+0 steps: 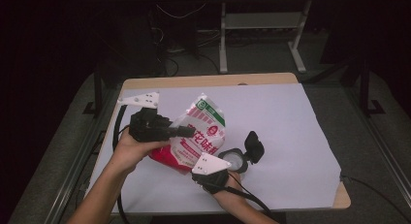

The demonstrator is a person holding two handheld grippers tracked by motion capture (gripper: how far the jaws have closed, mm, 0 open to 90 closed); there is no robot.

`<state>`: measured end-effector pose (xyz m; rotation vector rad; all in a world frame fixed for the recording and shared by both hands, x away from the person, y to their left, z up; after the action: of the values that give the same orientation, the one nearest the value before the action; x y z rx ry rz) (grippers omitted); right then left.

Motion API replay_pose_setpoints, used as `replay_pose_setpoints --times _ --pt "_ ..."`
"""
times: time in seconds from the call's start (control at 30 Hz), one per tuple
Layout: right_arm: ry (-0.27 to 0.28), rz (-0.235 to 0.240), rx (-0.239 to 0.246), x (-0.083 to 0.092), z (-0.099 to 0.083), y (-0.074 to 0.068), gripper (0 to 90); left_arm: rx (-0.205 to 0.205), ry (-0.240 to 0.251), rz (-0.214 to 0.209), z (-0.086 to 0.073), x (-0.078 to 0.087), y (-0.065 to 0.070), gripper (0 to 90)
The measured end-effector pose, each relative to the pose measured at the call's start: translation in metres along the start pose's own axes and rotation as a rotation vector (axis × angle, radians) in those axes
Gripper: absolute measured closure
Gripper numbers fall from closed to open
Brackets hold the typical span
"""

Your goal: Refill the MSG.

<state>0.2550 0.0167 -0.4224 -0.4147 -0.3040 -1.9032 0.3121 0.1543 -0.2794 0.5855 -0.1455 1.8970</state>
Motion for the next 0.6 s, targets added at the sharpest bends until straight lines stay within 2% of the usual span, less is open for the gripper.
replay_pose_setpoints --times 0.17,0.33,0.6 --pt "-0.003 0.005 0.002 0.0 -0.002 -0.002 89.9 -0.009 -0.039 -0.008 0.004 -0.007 0.0 90.0" --pt "0.002 0.006 0.004 0.002 -0.003 -0.003 89.9 0.009 -0.058 -0.004 0.007 -0.013 -0.001 90.0" --pt "0.008 -0.001 0.011 0.007 -0.008 -0.003 89.9 0.009 -0.106 -0.004 0.013 -0.029 0.001 90.0"
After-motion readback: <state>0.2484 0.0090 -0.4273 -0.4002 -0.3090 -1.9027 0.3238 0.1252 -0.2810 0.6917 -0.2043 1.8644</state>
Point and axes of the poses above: each handheld gripper's, and its own axes: x roughly backward along the jaws, z roughly out of its top, y roughly to its right, the point moved 3 cm from there along -x, roughly forward along the jaws, and after that the axes turned 12 degrees about z, right-handed, at the moved point
